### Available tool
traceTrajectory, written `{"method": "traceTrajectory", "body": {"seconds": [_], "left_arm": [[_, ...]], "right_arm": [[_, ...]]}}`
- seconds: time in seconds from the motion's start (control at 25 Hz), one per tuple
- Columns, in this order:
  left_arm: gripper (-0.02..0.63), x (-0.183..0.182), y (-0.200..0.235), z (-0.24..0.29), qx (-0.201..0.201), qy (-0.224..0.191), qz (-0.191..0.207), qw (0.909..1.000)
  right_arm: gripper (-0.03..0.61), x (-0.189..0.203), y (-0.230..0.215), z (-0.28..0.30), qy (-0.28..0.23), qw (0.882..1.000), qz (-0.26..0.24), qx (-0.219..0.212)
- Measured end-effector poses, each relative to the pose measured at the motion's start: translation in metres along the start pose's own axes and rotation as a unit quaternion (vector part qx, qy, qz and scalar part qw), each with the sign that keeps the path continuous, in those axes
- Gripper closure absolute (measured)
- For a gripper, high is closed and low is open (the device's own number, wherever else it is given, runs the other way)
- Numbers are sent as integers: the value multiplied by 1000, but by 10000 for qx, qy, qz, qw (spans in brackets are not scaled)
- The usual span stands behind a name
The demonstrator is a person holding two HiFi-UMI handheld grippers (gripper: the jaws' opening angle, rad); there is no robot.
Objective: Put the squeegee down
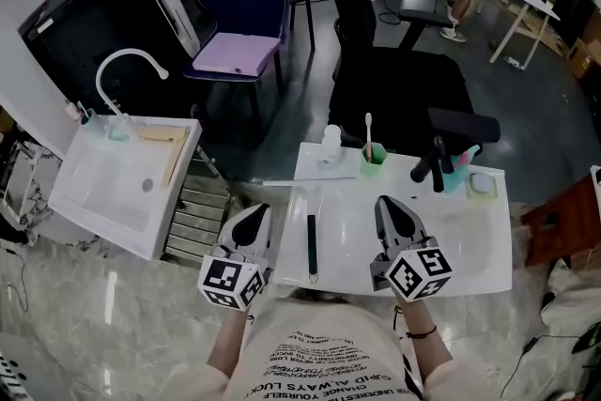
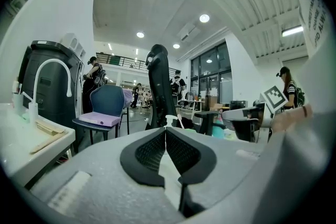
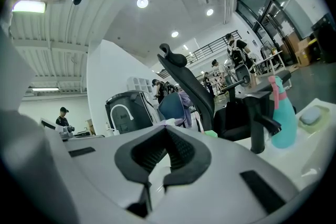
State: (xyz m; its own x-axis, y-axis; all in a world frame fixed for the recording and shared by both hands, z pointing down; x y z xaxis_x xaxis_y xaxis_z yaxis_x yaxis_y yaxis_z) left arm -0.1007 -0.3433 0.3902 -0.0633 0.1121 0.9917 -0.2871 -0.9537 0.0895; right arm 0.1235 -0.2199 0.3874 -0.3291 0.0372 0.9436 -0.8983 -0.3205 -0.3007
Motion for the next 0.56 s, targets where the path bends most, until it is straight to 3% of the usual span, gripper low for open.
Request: {"method": "traceTrajectory", "body": {"seconds": [0.56], "left_arm": [[591, 0, -4, -2, -62, 28, 46, 10000]], "right_arm": [[574, 3, -5, -4, 16, 10000, -62, 35]]}}
Point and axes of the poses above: the fingertips, and each gripper's own axes: z forward along the fingers, y to its left, x out of its underside, the point moved 4 cm from there along -z, backward along the fingers, and after that the axes turned 13 degrees about x, right-handed, at the moved point
